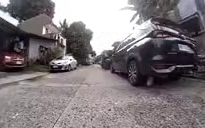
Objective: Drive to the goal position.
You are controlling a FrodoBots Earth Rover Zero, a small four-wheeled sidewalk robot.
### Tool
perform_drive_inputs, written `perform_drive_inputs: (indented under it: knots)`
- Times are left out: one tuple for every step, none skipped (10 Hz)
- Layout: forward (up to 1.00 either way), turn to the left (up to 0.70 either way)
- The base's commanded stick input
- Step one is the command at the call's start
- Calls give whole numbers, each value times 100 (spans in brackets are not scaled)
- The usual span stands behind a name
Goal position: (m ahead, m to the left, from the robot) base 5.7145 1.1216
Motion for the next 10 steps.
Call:
perform_drive_inputs:
  knots:
    - [70, 0]
    - [70, 0]
    - [70, 0]
    - [70, 0]
    - [70, 0]
    - [70, 0]
    - [70, 0]
    - [70, 0]
    - [70, 4]
    - [70, 19]
